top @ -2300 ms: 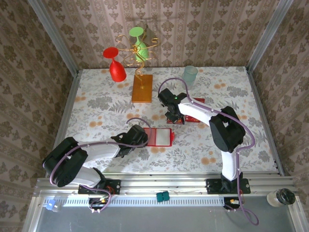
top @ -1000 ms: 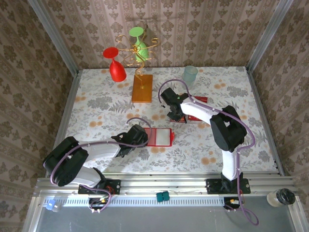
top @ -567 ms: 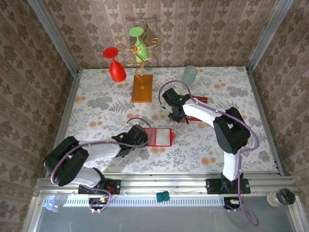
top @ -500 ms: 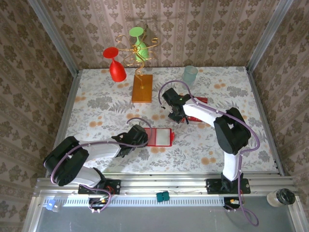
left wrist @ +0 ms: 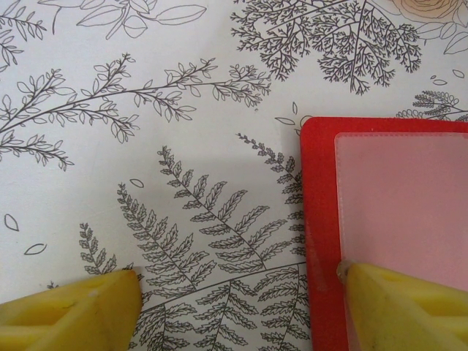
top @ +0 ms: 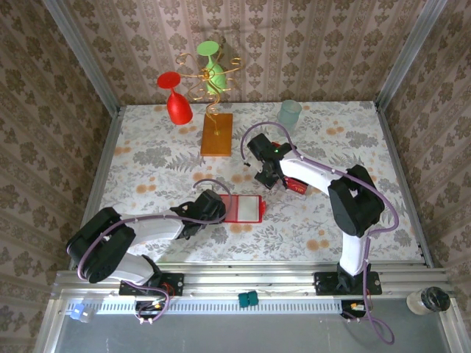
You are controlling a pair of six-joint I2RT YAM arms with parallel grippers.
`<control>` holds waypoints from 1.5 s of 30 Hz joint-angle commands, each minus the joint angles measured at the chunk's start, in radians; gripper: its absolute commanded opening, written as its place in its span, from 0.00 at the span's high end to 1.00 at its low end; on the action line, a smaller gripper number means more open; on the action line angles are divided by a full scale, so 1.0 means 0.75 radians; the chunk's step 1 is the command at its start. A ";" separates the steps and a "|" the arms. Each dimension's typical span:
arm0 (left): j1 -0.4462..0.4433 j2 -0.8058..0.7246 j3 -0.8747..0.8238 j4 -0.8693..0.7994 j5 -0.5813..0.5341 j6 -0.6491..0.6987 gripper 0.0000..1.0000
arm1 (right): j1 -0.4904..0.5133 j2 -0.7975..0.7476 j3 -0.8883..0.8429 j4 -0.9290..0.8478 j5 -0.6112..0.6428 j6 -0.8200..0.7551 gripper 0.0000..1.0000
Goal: Put the credit cards into the card holder
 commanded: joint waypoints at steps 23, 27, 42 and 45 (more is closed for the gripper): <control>-0.001 0.015 -0.044 -0.036 0.015 -0.083 0.24 | 0.015 -0.249 -0.134 0.216 -0.868 0.858 1.00; -0.002 -0.008 -0.059 -0.034 0.011 -0.093 0.24 | 0.014 -0.225 -0.228 0.321 -0.928 0.984 1.00; -0.019 -0.085 -0.069 -0.069 -0.016 -0.108 0.24 | 0.036 -0.089 -0.361 0.506 -0.974 1.123 1.00; -0.019 -0.109 -0.044 -0.099 -0.023 -0.087 0.24 | 0.037 -0.058 -0.366 0.517 -0.964 1.126 1.00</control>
